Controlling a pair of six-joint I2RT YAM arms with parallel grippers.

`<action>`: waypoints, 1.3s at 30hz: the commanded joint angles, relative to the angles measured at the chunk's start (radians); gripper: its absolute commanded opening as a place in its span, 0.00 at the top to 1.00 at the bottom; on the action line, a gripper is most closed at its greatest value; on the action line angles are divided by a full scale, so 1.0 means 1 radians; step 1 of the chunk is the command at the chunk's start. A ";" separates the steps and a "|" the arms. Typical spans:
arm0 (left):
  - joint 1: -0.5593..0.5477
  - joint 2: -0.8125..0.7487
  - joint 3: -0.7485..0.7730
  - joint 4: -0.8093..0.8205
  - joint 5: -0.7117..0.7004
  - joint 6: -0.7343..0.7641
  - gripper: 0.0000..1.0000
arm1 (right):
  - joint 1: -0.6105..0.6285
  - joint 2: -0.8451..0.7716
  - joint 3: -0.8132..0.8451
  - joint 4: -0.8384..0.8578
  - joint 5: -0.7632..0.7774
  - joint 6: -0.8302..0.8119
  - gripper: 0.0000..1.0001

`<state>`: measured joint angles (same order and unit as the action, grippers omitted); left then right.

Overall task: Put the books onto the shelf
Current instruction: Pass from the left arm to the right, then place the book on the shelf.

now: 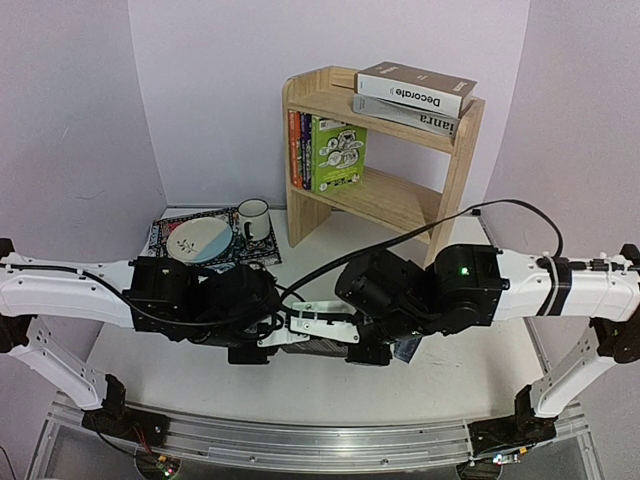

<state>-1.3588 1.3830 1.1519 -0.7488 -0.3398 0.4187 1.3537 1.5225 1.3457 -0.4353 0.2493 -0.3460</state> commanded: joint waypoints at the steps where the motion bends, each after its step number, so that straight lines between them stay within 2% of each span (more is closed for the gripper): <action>1: 0.005 -0.002 0.033 0.057 -0.085 -0.012 0.58 | 0.004 -0.086 -0.042 -0.027 0.032 -0.003 1.00; 4: 0.005 -0.011 0.013 0.058 -0.125 -0.024 0.44 | 0.004 -0.140 -0.080 -0.022 0.050 -0.002 1.00; 11: 0.005 -0.085 -0.037 0.059 -0.122 -0.141 0.31 | 0.004 -0.215 -0.154 -0.022 0.121 0.022 1.00; 13: 0.004 -0.119 -0.046 0.062 -0.122 -0.193 0.25 | 0.004 -0.223 -0.167 -0.016 0.183 0.027 1.00; 16: 0.004 -0.165 -0.038 0.067 -0.200 -0.302 0.07 | 0.004 -0.223 -0.175 0.020 0.363 0.030 1.00; 18: 0.005 -0.180 0.005 0.061 -0.290 -0.398 0.05 | 0.004 -0.213 -0.167 0.058 0.469 0.014 1.00; 21: 0.006 -0.211 0.051 0.059 -0.324 -0.496 0.04 | 0.002 -0.197 -0.134 0.134 0.591 -0.050 1.00; 25: 0.013 -0.263 0.092 0.060 -0.370 -0.587 0.01 | -0.034 -0.148 -0.043 0.228 0.665 -0.175 1.00; 32: 0.021 -0.347 0.036 0.069 -0.461 -0.731 0.01 | -0.164 -0.065 0.062 0.471 0.596 -0.363 1.00; 39: 0.020 -0.381 -0.011 0.069 -0.472 -0.780 0.01 | -0.271 0.046 0.186 0.607 0.520 -0.527 1.00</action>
<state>-1.3422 1.0200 1.1614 -0.6981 -0.7733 -0.2991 1.1287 1.5198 1.4306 -0.0191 0.7727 -0.7331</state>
